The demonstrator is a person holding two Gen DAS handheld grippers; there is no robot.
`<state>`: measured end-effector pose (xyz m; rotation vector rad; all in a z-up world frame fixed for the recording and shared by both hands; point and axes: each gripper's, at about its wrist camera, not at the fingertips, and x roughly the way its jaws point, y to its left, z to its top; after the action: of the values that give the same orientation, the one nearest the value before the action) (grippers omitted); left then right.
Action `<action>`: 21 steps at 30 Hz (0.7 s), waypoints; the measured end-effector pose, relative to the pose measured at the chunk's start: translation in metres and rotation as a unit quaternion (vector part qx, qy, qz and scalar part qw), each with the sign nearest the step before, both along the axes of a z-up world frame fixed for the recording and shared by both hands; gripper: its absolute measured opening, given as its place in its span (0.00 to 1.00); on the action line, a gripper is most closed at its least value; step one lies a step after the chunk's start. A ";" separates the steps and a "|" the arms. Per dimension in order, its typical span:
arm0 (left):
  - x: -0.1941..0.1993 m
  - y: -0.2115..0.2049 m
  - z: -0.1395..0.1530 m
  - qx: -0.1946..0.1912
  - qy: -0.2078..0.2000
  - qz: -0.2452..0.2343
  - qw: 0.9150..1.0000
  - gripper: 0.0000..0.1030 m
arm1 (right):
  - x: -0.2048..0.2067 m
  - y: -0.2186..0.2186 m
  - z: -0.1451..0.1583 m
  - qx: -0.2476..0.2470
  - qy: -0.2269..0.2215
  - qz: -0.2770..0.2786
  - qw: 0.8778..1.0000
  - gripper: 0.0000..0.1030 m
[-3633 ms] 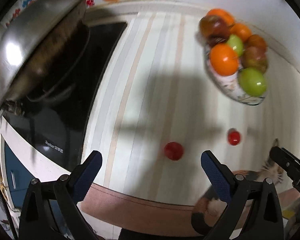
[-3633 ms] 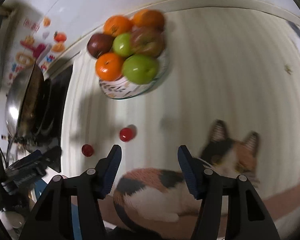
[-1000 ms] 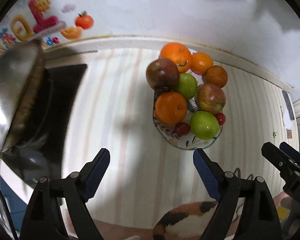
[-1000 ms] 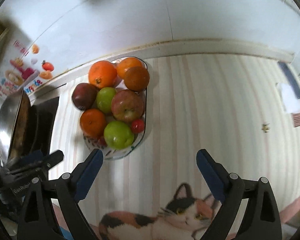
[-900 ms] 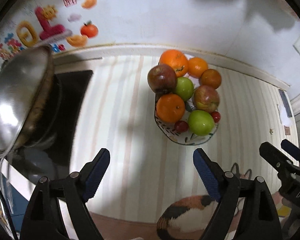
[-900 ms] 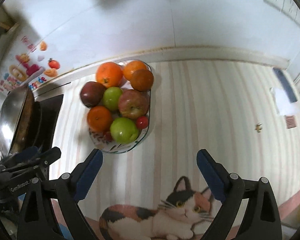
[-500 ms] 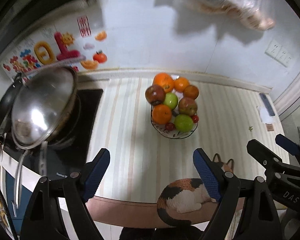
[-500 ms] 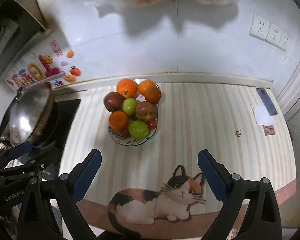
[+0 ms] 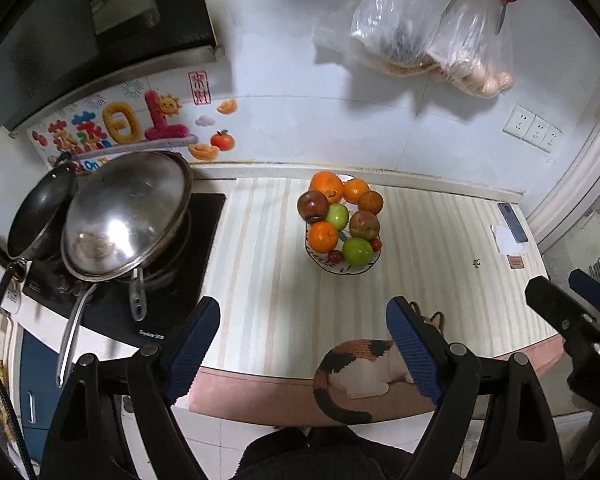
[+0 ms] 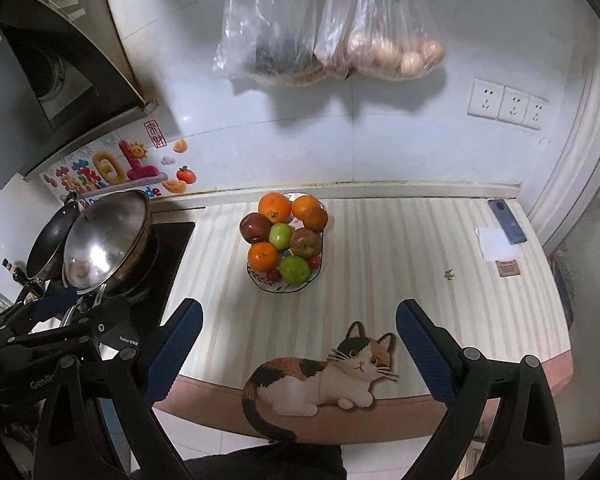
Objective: Organize fruits
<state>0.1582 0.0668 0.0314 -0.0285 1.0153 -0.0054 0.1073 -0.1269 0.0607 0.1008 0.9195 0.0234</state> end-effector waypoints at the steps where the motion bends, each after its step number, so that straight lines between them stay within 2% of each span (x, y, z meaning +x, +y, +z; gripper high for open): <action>1: -0.004 0.001 0.003 -0.001 -0.002 0.000 1.000 0.83 | -0.003 0.000 0.004 -0.002 -0.002 0.000 1.000 0.97; 10: -0.020 -0.001 0.016 -0.001 -0.005 -0.008 1.000 0.83 | -0.018 0.002 0.012 0.000 0.006 0.003 1.000 0.97; 21: -0.010 -0.006 0.009 -0.011 -0.008 -0.007 1.000 0.82 | -0.006 0.002 -0.004 -0.007 0.021 0.000 1.000 0.97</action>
<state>0.1484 0.0611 0.0404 -0.0411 0.9989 -0.0303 0.1015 -0.1252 0.0567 0.0878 0.9609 0.0153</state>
